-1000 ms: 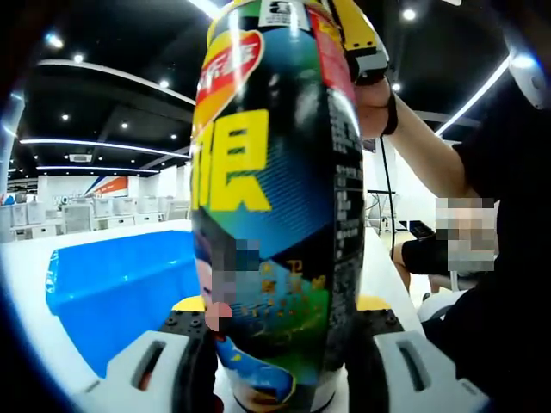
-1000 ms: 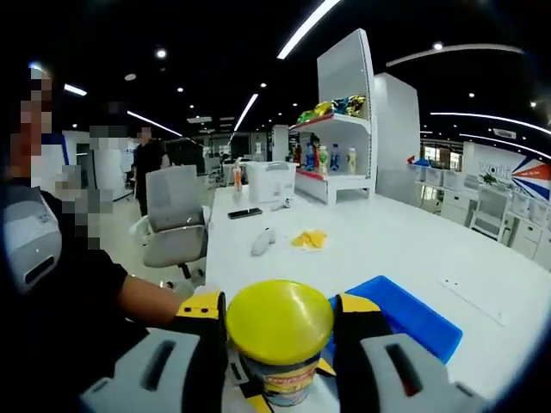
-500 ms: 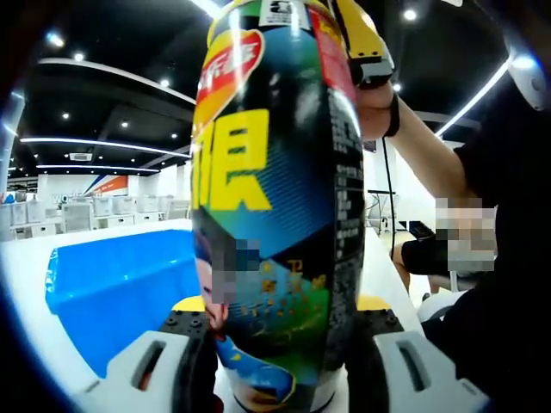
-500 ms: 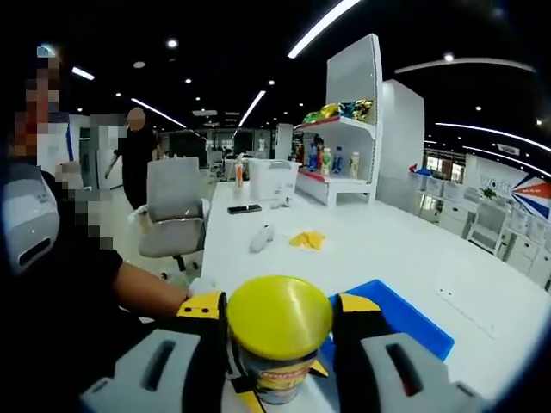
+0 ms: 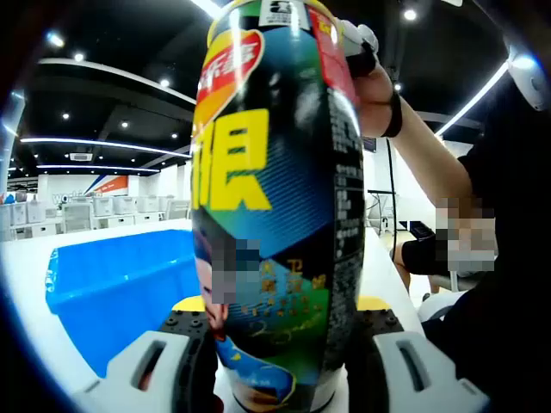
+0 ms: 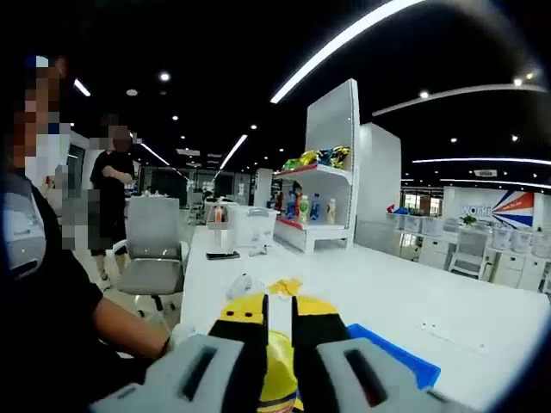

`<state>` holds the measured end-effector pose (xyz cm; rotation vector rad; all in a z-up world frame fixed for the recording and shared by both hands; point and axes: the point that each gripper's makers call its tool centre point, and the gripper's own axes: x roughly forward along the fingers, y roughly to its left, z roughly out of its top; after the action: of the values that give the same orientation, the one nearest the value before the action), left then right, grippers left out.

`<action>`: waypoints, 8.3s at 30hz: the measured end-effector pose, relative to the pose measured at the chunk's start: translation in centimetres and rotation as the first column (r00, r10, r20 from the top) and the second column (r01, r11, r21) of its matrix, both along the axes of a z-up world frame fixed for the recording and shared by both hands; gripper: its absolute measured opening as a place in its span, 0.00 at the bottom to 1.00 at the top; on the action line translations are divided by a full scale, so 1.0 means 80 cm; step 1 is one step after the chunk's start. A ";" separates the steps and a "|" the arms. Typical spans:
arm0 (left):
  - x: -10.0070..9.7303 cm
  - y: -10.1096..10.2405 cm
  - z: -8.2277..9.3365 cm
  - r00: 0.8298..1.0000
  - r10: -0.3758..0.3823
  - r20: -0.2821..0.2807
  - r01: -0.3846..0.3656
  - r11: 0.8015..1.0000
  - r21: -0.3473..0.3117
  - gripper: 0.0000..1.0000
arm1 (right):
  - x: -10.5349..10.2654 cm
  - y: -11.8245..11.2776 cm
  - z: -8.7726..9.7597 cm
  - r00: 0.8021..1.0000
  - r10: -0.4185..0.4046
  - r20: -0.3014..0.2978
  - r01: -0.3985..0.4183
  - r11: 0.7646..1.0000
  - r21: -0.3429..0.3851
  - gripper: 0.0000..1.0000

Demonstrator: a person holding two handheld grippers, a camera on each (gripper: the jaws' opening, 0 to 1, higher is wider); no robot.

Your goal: Open the lid of the chip container on the table, take out the chips, place them into the box in front of the container, and close the lid

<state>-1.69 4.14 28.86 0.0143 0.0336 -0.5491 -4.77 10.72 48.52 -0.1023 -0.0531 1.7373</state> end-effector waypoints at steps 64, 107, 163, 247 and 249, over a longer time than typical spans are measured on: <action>-0.031 0.048 0.009 0.999 0.030 -0.035 -0.030 1.000 0.004 0.61 | 0.007 -0.013 -0.011 0.997 -0.032 -0.064 0.039 0.991 0.127 0.21; -0.056 0.241 0.037 0.973 0.231 -0.022 -0.232 0.971 -0.060 0.73 | 0.194 -0.123 -0.189 0.967 -0.231 -0.104 0.233 0.973 0.001 0.58; 0.037 0.201 -0.014 0.957 0.279 -0.076 -0.275 0.959 0.061 0.68 | 0.199 -0.037 -0.265 0.969 -0.245 0.029 0.246 0.954 -0.169 0.50; 0.184 0.296 0.048 0.934 0.355 0.042 -0.357 0.924 0.138 0.37 | 0.349 0.044 -0.209 0.933 -0.322 0.159 0.337 0.938 -0.084 0.33; 0.192 0.299 0.039 0.937 0.347 0.029 -0.348 0.927 0.139 0.37 | 0.357 0.045 -0.217 0.932 -0.323 0.165 0.341 0.935 -0.096 0.33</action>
<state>13.64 28.04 32.02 0.1463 0.0699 -0.1897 23.77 14.29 31.17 -0.3128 -0.0340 1.3901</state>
